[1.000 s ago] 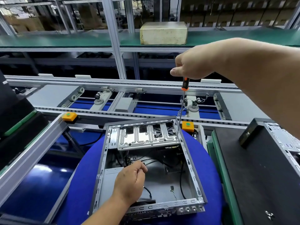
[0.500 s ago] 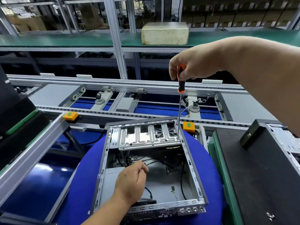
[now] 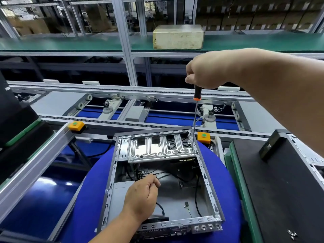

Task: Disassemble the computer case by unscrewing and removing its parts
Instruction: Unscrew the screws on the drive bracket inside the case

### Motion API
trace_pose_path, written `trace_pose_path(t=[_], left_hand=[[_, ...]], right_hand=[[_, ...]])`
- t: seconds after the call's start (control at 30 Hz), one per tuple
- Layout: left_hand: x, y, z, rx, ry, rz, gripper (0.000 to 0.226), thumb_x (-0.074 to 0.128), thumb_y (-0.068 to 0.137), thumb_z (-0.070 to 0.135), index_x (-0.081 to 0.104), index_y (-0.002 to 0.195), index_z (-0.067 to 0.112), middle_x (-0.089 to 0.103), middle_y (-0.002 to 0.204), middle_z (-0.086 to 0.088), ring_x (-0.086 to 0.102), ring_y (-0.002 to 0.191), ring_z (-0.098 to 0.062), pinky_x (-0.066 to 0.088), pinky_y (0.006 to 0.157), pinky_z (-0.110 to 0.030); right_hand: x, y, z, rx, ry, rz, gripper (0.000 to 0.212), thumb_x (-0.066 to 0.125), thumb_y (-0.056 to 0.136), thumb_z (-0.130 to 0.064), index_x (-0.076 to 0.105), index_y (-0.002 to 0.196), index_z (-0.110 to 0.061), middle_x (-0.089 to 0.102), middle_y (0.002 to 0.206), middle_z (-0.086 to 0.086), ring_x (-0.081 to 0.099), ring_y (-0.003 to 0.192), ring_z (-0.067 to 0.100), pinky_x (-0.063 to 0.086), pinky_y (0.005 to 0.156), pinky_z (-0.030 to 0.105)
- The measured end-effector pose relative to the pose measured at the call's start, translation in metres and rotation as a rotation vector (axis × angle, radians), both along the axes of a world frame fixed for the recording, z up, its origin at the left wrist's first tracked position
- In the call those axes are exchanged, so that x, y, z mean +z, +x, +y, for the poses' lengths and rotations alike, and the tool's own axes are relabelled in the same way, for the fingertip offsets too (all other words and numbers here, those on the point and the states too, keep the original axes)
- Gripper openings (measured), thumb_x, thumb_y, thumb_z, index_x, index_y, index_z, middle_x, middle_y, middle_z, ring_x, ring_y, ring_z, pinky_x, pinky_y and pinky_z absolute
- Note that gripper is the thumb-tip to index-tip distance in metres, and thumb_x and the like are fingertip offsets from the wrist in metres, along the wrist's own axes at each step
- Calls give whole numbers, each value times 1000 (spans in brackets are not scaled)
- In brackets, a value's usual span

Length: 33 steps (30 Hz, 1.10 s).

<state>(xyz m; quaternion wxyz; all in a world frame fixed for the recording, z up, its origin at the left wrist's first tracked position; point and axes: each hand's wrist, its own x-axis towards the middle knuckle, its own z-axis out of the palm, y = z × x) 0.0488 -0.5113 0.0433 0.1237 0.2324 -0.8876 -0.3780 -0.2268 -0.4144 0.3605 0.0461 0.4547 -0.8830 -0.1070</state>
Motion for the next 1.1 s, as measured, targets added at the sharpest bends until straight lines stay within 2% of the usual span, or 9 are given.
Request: trace_pose_path(t=[0.13, 0.33, 0.4, 0.47, 0.53, 0.6, 0.7, 0.9, 1.1], left_hand=[[0, -1, -1, -4, -3, 0, 24, 40, 90, 27, 61, 84, 36, 61, 63, 11, 53, 58, -12, 36, 54, -28], [0, 0, -1, -2, -2, 0, 24, 40, 90, 27, 61, 84, 36, 61, 62, 11, 54, 59, -13, 36, 54, -27], [-1, 0, -1, 1, -8, -4, 24, 39, 89, 28, 61, 84, 36, 61, 64, 11, 54, 61, -13, 36, 54, -27], [-1, 0, -1, 1, -8, -6, 24, 39, 89, 28, 61, 83, 36, 62, 65, 11, 54, 62, -13, 36, 54, -27], [-1, -1, -1, 1, -8, -6, 24, 39, 89, 27, 61, 83, 36, 62, 65, 10, 54, 61, -13, 35, 54, -26], [-1, -1, -1, 0, -9, -6, 24, 40, 89, 27, 60, 83, 37, 61, 65, 9, 53, 60, -12, 34, 53, -24], [-2, 0, -1, 0, -10, -8, 24, 40, 89, 27, 60, 83, 37, 62, 66, 8, 54, 63, -13, 34, 53, -23], [-2, -1, -1, 0, -8, -4, 24, 40, 89, 27, 60, 83, 38, 61, 64, 10, 53, 59, -11, 32, 51, -22], [-3, 0, -1, -1, -5, 3, 24, 40, 89, 26, 60, 83, 38, 61, 63, 10, 52, 58, -10, 34, 51, -21]], right_hand=[[5, -6, 7, 47, -79, -207, 8, 55, 102, -42, 59, 108, -44, 61, 99, -13, 56, 85, 11, 39, 67, 35], [13, -7, 14, 35, -137, -558, 32, 63, 100, -15, 67, 105, -47, 66, 102, -3, 66, 86, 14, 51, 64, 25], [13, -5, 12, 23, -130, -525, 27, 65, 99, -18, 67, 109, -43, 67, 99, -2, 67, 79, 9, 51, 58, 22], [12, -4, 10, -33, -93, -382, 14, 65, 99, -37, 64, 113, -35, 69, 93, -1, 69, 75, 12, 51, 56, 26], [8, -4, 8, -94, 18, -188, 40, 49, 100, -58, 65, 108, -23, 72, 88, 5, 69, 79, 23, 48, 61, 32], [5, -5, 6, -124, 45, -45, 62, 32, 103, -65, 67, 100, -14, 71, 90, 8, 67, 83, 29, 42, 65, 36], [1, -9, 6, -79, 16, 41, 54, 32, 107, -55, 66, 96, -15, 64, 92, 4, 59, 83, 27, 37, 64, 36], [6, -13, 12, 33, -65, -203, 9, 53, 101, -42, 62, 100, -42, 65, 93, -14, 59, 84, 11, 43, 71, 36], [21, -7, 19, 25, -9, -420, 31, 60, 102, -22, 65, 108, -52, 65, 102, -1, 64, 88, 21, 51, 69, 34]])
